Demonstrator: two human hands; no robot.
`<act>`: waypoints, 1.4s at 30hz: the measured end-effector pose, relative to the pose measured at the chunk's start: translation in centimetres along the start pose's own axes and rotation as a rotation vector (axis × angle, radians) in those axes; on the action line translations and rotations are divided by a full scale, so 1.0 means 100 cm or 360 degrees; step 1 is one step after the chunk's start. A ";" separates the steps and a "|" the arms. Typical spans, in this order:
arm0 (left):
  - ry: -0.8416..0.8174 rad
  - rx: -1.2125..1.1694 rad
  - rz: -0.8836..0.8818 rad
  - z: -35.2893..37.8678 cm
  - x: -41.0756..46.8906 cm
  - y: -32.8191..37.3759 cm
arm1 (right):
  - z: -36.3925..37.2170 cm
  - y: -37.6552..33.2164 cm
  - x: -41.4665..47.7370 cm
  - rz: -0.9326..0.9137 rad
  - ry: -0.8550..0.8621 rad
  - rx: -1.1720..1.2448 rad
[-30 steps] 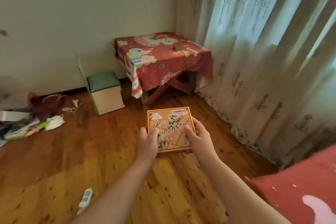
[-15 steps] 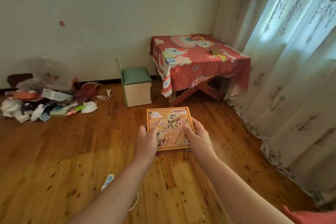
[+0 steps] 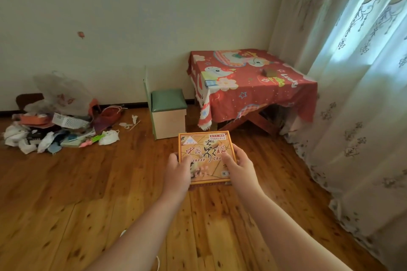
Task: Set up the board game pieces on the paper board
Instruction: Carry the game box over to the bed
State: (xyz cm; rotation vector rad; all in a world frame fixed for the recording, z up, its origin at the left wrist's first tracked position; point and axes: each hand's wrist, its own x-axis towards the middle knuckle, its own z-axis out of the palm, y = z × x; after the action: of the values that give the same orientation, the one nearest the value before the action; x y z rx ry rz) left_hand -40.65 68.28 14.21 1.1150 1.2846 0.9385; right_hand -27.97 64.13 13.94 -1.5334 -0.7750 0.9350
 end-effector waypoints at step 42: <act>0.0023 0.0076 -0.0035 0.026 0.380 0.080 | 0.120 -0.048 0.368 0.0050 -0.0045 0.0016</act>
State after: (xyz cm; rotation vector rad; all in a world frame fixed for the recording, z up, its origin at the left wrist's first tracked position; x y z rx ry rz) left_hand -34.31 106.65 12.83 1.1306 1.3344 0.9048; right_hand -21.23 102.50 12.52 -1.5305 -0.7671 0.9846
